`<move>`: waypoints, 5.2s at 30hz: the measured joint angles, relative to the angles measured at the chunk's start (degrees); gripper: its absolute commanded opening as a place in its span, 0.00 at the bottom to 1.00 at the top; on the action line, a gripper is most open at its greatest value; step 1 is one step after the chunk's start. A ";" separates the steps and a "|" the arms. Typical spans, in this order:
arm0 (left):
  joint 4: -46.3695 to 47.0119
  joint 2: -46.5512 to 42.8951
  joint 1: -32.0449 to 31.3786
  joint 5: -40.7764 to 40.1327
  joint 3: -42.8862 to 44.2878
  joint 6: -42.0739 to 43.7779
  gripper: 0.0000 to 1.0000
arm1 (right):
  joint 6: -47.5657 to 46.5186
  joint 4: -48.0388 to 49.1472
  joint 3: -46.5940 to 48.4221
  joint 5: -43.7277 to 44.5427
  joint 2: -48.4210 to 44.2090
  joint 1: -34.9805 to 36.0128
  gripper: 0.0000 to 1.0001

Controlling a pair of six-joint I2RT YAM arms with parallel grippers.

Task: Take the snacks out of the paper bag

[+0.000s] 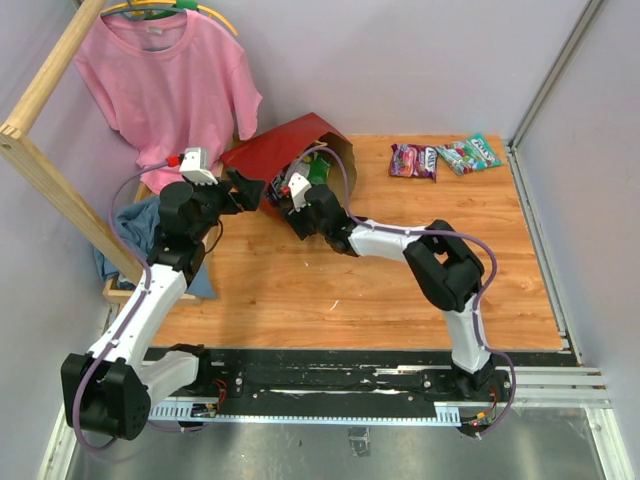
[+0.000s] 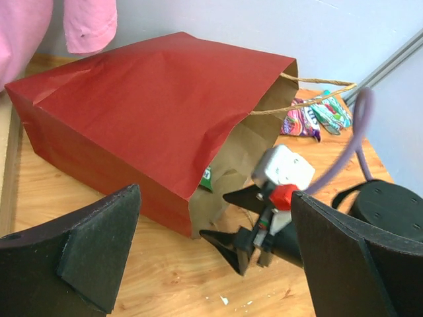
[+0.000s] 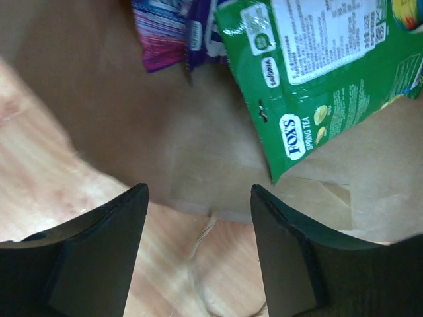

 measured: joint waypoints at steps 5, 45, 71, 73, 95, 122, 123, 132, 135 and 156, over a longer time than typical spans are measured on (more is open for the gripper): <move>0.20 0.66 0.24 0.66 0.00 -0.46 1.00 | -0.94 -2.05 6.93 2.38 6.67 -1.86 0.63; -0.70 1.70 2.97 4.98 0.00 -2.67 1.00 | -5.05 -17.18 10.12 -2.89 -1.92 -6.75 0.01; -1.49 -0.48 3.96 4.96 0.00 -2.67 1.00 | 4.50 -18.29 -17.57 -5.70 -41.40 -9.68 0.01; -1.49 -0.48 4.00 5.01 0.00 -2.69 1.00 | 6.23 -18.93 -20.35 -5.44 -46.49 -13.33 0.01; 0.52 -0.24 4.04 9.33 0.00 -7.06 1.00 | 30.32 -21.00 -29.09 -13.38 -54.58 -31.74 0.01; 0.87 0.39 4.04 9.64 0.00 -7.41 1.00 | 31.52 -25.09 -28.85 2.69 -51.60 -27.28 0.64; 0.87 0.39 4.04 9.68 0.00 -7.41 1.00 | 31.17 -25.38 -28.06 2.80 -49.96 -26.53 0.62; 0.87 0.39 4.04 9.88 0.00 -7.37 1.00 | 29.55 -26.91 -23.96 3.21 -32.20 -23.89 0.49; 0.87 0.48 4.04 9.86 0.00 -7.30 1.00 | 29.55 -26.75 -22.32 2.78 -27.06 -23.89 0.47; -0.28 0.59 4.04 8.94 0.00 -5.60 1.00 | 36.02 -20.28 -23.28 -4.44 -20.39 -36.83 0.56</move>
